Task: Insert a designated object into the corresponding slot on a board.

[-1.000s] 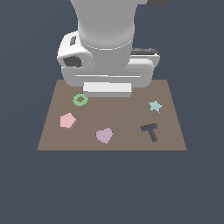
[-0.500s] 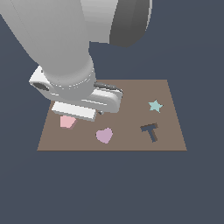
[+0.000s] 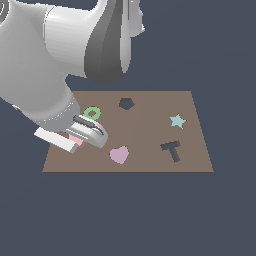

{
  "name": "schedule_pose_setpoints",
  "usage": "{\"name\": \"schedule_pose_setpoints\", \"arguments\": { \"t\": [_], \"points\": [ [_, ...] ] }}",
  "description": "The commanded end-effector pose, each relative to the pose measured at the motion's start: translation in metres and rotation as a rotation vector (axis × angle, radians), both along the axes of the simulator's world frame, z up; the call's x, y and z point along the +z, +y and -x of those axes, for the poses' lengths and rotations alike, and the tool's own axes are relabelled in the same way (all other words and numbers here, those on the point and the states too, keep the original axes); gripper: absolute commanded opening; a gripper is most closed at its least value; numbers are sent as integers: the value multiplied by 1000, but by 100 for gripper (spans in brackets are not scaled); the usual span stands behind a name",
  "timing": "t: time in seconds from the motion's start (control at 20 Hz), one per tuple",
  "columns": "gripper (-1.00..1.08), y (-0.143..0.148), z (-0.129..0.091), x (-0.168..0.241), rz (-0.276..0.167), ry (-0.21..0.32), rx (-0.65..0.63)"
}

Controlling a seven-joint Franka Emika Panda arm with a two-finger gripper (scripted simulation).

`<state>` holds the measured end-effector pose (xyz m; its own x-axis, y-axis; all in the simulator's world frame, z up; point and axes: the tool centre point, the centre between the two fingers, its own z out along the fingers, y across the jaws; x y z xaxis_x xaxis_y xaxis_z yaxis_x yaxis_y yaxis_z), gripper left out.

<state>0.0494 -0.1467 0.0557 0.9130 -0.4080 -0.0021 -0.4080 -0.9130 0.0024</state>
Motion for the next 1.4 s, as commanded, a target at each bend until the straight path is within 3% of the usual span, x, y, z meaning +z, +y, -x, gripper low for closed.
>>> {"name": "schedule_pose_setpoints", "arguments": {
  "t": [0.0,0.7,0.75,1.35],
  "points": [
    [100,-8,-2,-4,-1,-3,-23],
    [100,-11,-2,-26,-1,-3,-33],
    [-100,-11,-2,-26,-1,-3,-33],
    [-100,-10,-2,-25,-2,-4,-32]
  ]
}}
